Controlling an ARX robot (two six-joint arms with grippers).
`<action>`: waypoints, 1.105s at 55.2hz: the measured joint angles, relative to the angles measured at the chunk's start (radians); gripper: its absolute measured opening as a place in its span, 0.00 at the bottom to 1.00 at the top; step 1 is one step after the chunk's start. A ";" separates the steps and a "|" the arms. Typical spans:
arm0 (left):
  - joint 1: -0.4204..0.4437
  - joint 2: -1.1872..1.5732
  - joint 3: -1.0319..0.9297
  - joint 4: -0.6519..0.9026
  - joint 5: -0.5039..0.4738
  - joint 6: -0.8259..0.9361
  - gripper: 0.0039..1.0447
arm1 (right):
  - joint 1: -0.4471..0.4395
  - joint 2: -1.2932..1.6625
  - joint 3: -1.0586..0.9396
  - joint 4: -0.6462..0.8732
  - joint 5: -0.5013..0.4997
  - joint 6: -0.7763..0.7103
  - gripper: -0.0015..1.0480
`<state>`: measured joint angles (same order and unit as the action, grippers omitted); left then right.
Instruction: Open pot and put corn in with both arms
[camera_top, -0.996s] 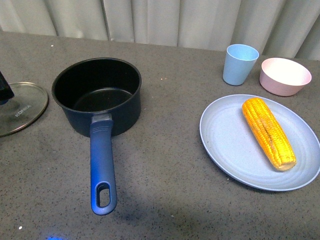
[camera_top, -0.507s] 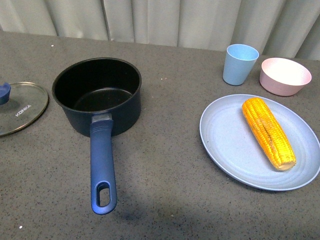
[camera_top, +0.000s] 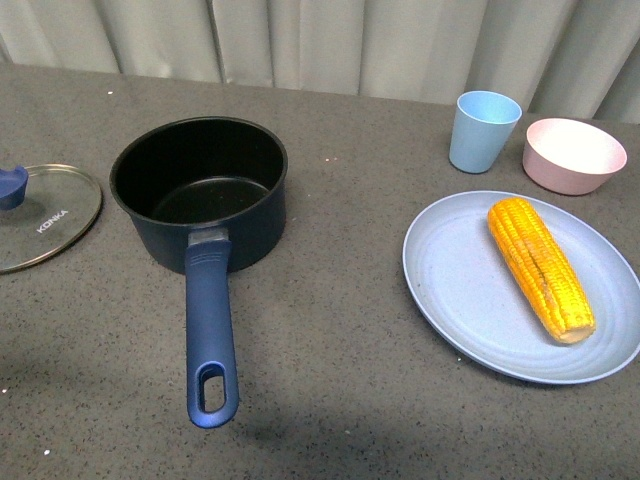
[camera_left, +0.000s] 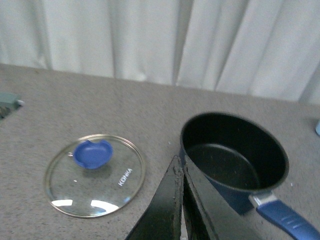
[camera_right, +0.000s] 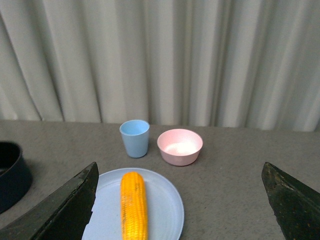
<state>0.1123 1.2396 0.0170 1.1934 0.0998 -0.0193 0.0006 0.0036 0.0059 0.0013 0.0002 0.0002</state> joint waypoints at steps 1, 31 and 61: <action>-0.001 -0.016 0.000 -0.010 -0.005 0.000 0.04 | 0.000 0.000 0.000 -0.001 0.002 0.000 0.91; -0.112 -0.651 0.000 -0.613 -0.099 0.011 0.04 | 0.000 0.000 0.000 -0.001 -0.001 0.000 0.91; -0.112 -0.928 0.000 -0.878 -0.100 0.011 0.04 | 0.000 0.000 0.000 -0.001 -0.002 0.000 0.91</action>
<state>0.0006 0.3115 0.0170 0.3153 -0.0006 -0.0078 0.0006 0.0040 0.0059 0.0006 -0.0017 0.0002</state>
